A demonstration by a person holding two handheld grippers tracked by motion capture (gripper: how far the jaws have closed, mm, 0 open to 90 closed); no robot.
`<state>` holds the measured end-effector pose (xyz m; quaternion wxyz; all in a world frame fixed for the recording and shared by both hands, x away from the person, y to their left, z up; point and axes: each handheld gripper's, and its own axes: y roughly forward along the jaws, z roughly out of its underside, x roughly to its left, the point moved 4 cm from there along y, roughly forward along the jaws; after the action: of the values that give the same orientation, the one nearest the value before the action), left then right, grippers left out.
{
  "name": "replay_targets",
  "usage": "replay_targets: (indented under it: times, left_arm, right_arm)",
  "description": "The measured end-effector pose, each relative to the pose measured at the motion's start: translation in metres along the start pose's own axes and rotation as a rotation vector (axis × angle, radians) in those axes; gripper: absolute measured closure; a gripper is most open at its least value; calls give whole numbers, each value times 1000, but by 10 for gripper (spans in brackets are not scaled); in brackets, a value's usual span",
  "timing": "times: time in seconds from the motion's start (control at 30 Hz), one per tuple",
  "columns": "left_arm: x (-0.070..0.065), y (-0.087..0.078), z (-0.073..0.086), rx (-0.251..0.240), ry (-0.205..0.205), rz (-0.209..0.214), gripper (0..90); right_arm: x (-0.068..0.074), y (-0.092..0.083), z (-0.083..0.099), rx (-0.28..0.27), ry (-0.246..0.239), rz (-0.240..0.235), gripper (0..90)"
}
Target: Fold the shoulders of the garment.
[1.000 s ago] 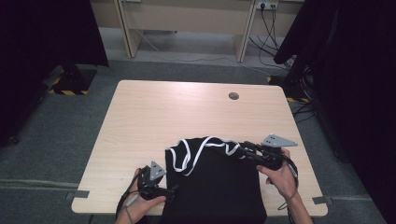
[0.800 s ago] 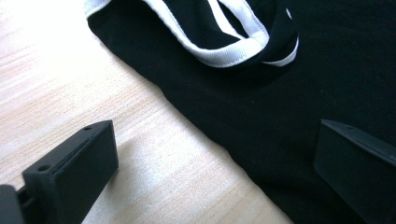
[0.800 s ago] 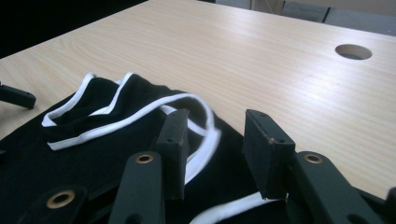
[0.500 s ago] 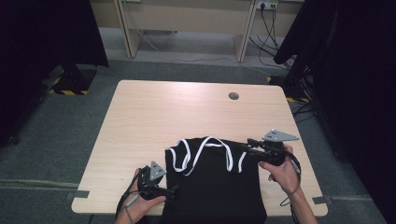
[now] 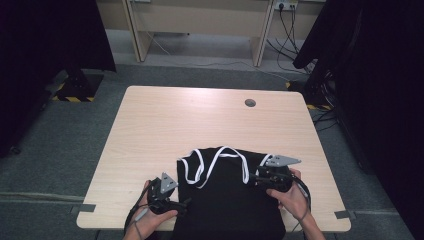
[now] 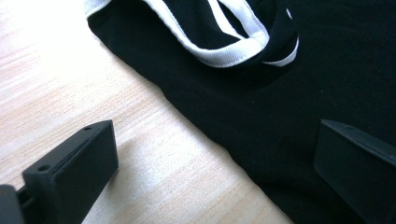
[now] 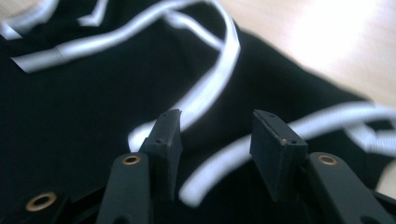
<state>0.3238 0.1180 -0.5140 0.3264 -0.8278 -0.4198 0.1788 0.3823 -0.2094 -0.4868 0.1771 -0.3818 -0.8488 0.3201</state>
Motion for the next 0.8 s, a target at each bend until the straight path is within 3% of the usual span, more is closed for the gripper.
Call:
replay_targets:
  times: [0.07, 0.2, 0.37, 0.47, 0.6, 0.73, 0.8]
  left_arm:
    - [0, 0, 0, 0, 0, 0, 0]
    - [0, 0, 0, 0, 0, 0, 0]
    - [0, 0, 0, 0, 0, 0, 0]
    - [0, 0, 0, 0, 0, 0, 0]
    - [0, 0, 0, 0, 0, 0, 0]
    - [0, 0, 0, 0, 0, -1, 0]
    - [0, 0, 0, 0, 0, 0, 0]
  right_arm:
    - [6, 0, 14, 22, 6, 17, 504]
    - [9, 2, 19, 11, 8, 17, 511]
    - [10, 2, 18, 10, -78, 15, 772]
    - [6, -7, 16, -1, -91, 7, 851]
    - [4, -19, 19, -8, -102, 3, 853]
    - [2, -18, 25, 1, -97, 8, 852]
    - [-1, -12, 30, -4, -70, -5, 814]
